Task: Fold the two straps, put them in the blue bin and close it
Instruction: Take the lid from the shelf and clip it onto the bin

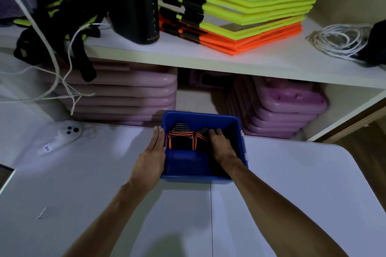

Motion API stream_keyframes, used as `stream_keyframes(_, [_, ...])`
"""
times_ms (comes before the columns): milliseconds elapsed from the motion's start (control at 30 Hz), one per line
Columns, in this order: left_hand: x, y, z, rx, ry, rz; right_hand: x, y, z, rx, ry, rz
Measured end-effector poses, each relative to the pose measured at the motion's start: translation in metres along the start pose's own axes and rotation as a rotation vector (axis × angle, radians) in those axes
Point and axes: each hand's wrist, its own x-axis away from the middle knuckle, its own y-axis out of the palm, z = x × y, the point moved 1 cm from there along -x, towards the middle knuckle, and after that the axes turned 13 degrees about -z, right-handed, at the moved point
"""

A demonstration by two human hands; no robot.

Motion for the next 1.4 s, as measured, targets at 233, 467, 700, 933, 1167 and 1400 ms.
stream_keyframes(233, [0.008, -0.019, 0.015, 0.127, -0.029, 0.01, 0.029, -0.015, -0.01, -0.14, 0.017, 0.06])
stream_keyframes(467, [0.0, -0.068, 0.047, -0.061, 0.083, 0.123, 0.083, -0.067, -0.008, -0.271, -0.116, 0.256])
stream_keyframes(700, [-0.034, -0.191, 0.159, -0.125, 0.349, 0.371, 0.154, -0.212, -0.026, -0.2, -0.245, 0.637])
stream_keyframes(933, [-0.034, -0.356, 0.308, -0.146, 0.684, 0.753, 0.271, -0.388, -0.071, -0.035, -0.42, 1.05])
stream_keyframes(1167, [-0.034, -0.491, 0.408, -0.167, 0.796, 1.021, 0.36, -0.518, -0.094, 0.119, -0.349, 1.346])
stream_keyframes(1400, [-0.063, -0.571, 0.473, -0.08, 0.74, 0.864, 0.375, -0.596, -0.089, 0.236, -0.125, 1.463])
